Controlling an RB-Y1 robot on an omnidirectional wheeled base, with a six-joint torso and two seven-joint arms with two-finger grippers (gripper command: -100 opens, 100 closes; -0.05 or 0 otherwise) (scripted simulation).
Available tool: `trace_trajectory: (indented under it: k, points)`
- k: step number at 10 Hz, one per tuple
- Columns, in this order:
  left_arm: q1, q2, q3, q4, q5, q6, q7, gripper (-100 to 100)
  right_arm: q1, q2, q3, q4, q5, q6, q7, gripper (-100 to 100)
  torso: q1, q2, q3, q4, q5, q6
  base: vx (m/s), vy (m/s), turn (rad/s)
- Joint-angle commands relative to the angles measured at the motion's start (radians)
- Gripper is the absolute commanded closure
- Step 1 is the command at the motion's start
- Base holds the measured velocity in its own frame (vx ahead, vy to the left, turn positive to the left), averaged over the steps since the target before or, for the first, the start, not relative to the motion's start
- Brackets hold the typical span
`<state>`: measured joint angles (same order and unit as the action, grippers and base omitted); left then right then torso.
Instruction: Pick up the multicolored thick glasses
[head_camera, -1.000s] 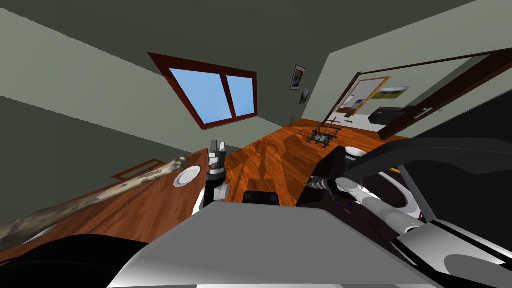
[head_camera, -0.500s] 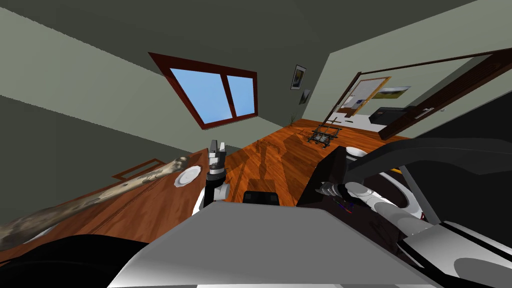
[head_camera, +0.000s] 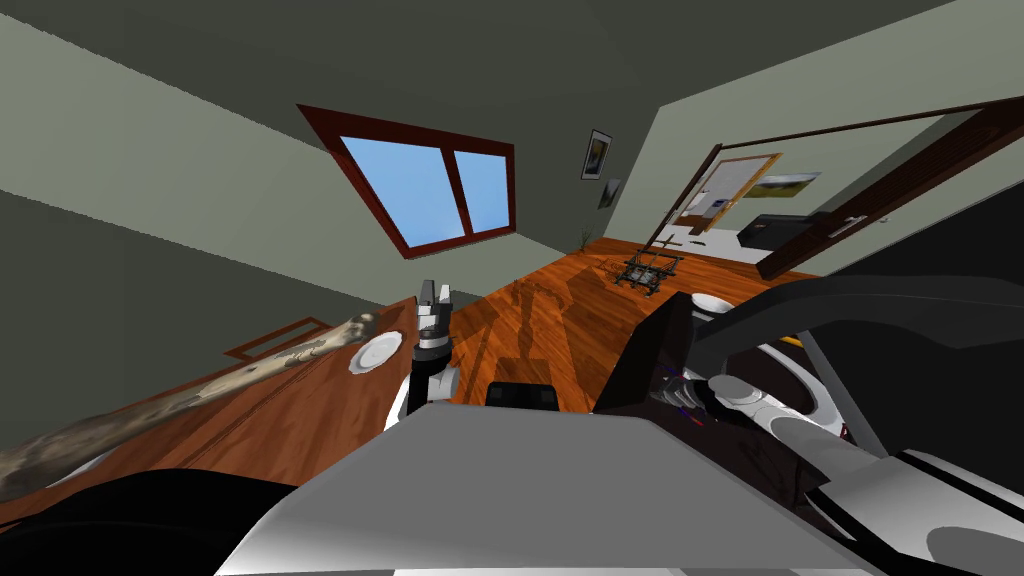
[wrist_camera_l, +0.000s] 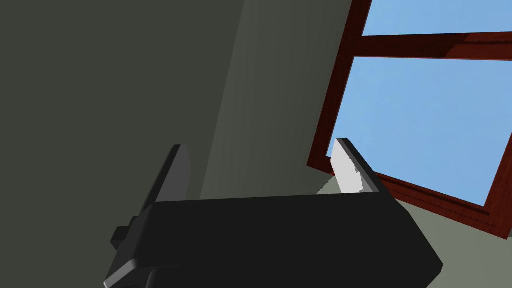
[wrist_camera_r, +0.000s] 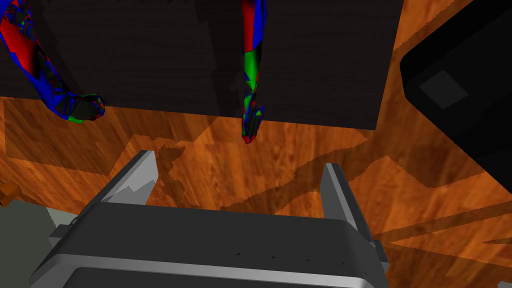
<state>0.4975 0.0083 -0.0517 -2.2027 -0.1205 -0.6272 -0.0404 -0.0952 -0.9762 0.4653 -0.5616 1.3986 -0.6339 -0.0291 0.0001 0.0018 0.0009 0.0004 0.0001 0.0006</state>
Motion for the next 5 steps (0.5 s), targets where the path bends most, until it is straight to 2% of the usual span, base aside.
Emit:
trace_trajectory:
  k: [1, 2, 3, 4, 5]
  points:
    - [0.0, 0.0, 0.0, 0.0, 0.0, 0.0, 0.0, 0, 0.019, -0.006, 0.0, 0.022, 0.03, 0.009, -0.018, -100, 0.0, 0.0, 0.0, 0.0, 0.0, 0.0, 0.0, 0.0, 0.0]
    - [0.0, 0.0, 0.0, 0.0, 0.0, 0.0, 0.0, 0, 0.001, -0.006, 0.0, 0.072, 0.03, 0.009, 0.009, -100, 0.0, 0.0, 0.0, 0.0, 0.0, 0.0, 0.0, 0.0, 0.0]
    - [0.0, 0.0, 0.0, 0.0, 0.0, 0.0, 0.0, 0, 0.007, -0.006, 0.0, 0.09, 0.03, 0.009, 0.021, -100, 0.0, 0.0, 0.0, 0.0, 0.0, 0.0, 0.0, 0.0, 0.0]
    - [0.0, 0.0, 0.0, 0.0, 0.0, 0.0, 0.0, 0, 0.019, -0.006, 0.0, 0.084, 0.03, 0.009, 0.014, -100, 0.0, 0.0, 0.0, 0.0, 0.0, 0.0, 0.0, 0.0, 0.0]
    - [0.0, 0.0, 0.0, 0.0, 0.0, 0.0, 0.0, 0, 0.019, -0.006, 0.0, 0.029, 0.03, 0.009, -0.018, -100, 0.0, 0.0, 0.0, 0.0, 0.0, 0.0, 0.0, 0.0, 0.0]
